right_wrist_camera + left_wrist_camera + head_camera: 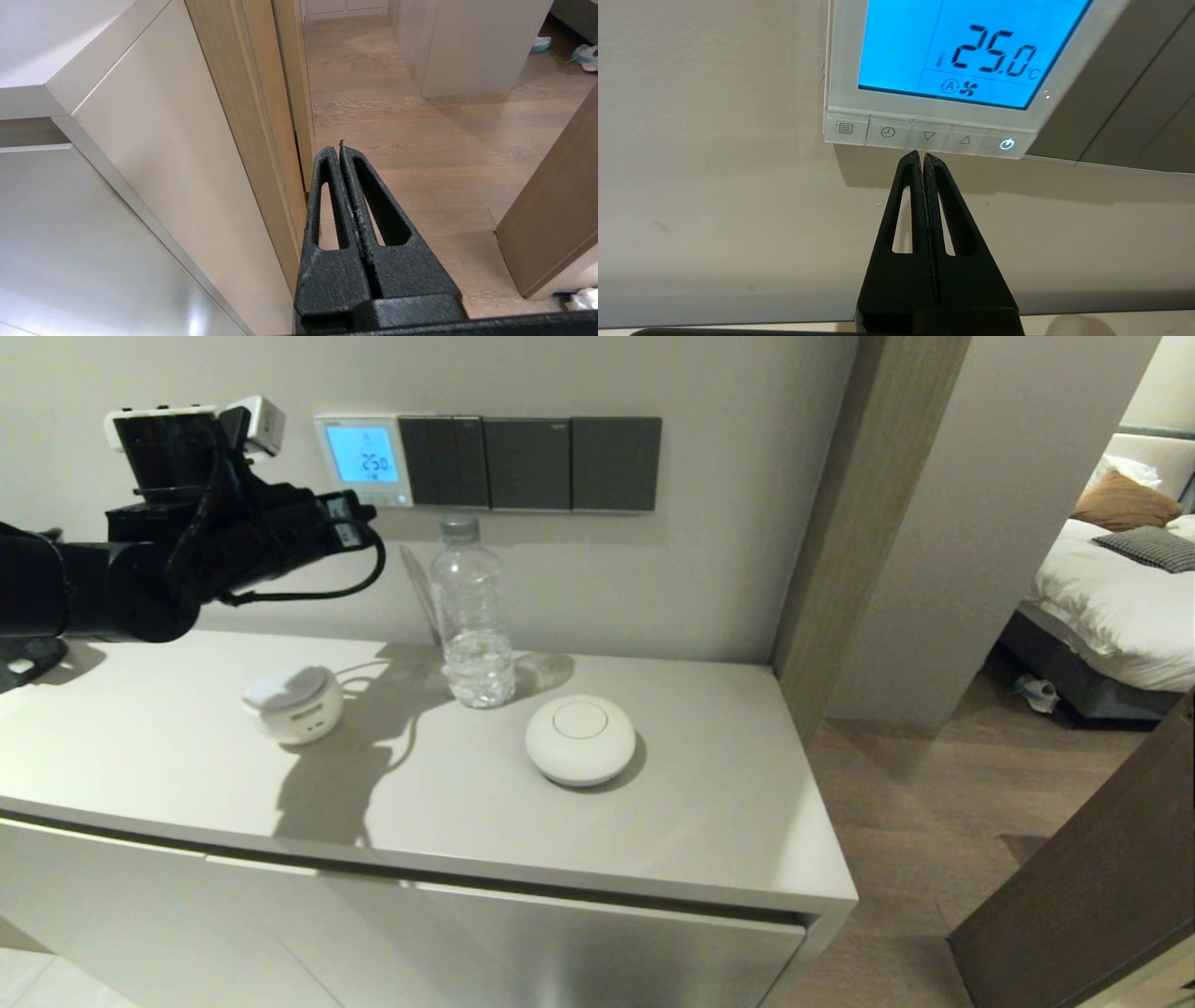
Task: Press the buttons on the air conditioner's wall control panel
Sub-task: Press the temperature decrease button
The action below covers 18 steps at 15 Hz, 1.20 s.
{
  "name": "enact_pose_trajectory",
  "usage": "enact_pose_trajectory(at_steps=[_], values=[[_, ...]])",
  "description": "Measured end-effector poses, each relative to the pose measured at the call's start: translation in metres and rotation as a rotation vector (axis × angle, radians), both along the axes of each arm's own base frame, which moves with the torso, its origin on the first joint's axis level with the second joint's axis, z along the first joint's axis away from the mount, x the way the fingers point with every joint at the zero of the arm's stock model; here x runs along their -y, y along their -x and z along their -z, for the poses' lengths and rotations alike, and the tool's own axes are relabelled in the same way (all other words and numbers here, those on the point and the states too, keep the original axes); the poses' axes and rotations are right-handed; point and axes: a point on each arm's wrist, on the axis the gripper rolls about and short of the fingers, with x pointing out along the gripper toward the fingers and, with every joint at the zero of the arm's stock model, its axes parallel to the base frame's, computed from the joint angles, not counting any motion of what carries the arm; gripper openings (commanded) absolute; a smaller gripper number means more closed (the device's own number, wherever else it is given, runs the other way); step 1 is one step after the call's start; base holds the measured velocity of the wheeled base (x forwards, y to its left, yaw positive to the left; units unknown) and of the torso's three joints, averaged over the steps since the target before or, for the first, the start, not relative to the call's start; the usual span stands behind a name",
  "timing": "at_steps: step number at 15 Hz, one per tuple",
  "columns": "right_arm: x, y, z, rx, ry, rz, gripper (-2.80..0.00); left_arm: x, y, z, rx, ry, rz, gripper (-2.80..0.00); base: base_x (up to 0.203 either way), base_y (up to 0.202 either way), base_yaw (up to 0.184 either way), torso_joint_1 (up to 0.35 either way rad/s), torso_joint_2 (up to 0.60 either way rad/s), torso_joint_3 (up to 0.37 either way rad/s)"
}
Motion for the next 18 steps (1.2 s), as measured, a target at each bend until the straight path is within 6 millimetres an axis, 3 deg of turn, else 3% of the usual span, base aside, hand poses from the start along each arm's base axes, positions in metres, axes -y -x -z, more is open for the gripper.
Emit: enact_pose_trajectory(at_steps=[8,18], values=[[0.000,0.000,0.000,0.000,0.000,0.000,-2.80,-0.001,0.007,-0.005,0.008,-0.001,-0.001,-2.80,0.000,0.000,0.000,0.000,0.00,0.000],[0.000,0.000,0.000,0.000,0.000,0.000,-2.80,0.000,-0.004,0.004,-0.009,-0.003,-0.003,-2.80,0.000,0.000,0.000,0.000,0.00,0.000]])
